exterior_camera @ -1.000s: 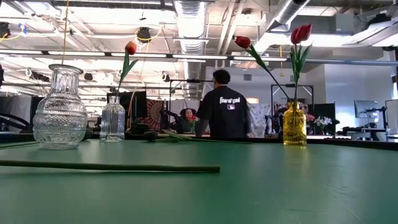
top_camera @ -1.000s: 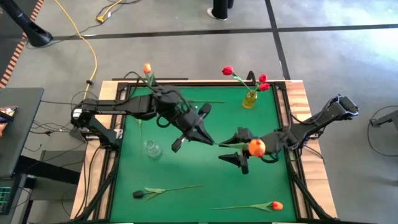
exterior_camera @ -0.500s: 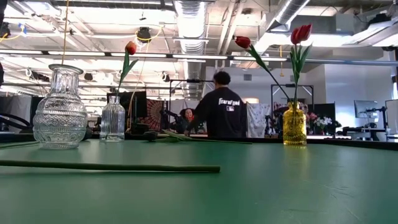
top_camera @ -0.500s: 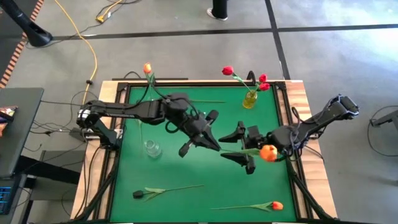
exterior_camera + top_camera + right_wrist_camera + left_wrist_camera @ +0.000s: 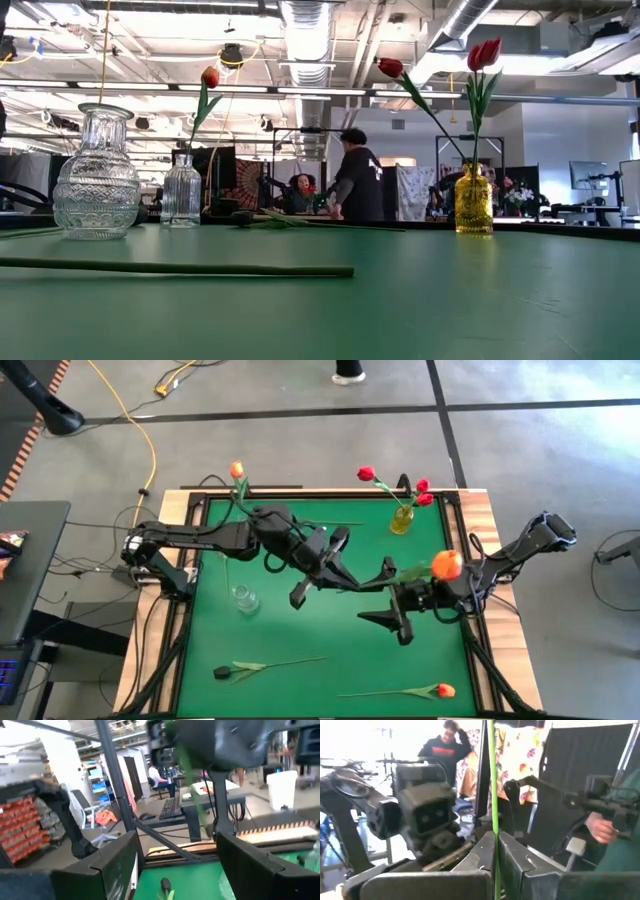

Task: Sort flowers into vase by color
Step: Put the top orange flower into the top transparent vase

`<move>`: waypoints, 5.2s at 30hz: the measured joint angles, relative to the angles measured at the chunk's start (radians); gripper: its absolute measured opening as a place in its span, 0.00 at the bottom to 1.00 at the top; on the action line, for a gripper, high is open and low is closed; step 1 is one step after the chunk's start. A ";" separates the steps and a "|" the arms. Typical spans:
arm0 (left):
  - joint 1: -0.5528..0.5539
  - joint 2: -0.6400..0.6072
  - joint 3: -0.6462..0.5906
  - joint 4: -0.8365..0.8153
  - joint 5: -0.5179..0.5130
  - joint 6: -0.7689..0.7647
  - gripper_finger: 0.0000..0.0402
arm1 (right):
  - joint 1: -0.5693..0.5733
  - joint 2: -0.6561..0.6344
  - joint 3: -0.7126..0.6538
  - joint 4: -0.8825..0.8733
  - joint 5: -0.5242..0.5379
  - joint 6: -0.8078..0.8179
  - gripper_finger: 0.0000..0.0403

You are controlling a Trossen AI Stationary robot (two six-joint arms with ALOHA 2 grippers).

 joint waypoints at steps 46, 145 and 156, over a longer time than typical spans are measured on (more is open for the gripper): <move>-0.159 -0.491 -0.713 0.347 -0.728 -0.129 0.00 | -0.251 0.289 0.302 0.186 -0.018 -0.294 0.74; -0.131 -0.471 -0.644 0.236 -0.696 -0.126 0.56 | -0.282 0.337 0.304 -0.094 -0.154 0.070 0.07; -0.130 -0.454 -0.644 0.209 -0.720 -0.164 0.43 | -0.284 0.337 0.304 -0.097 -0.154 0.069 0.06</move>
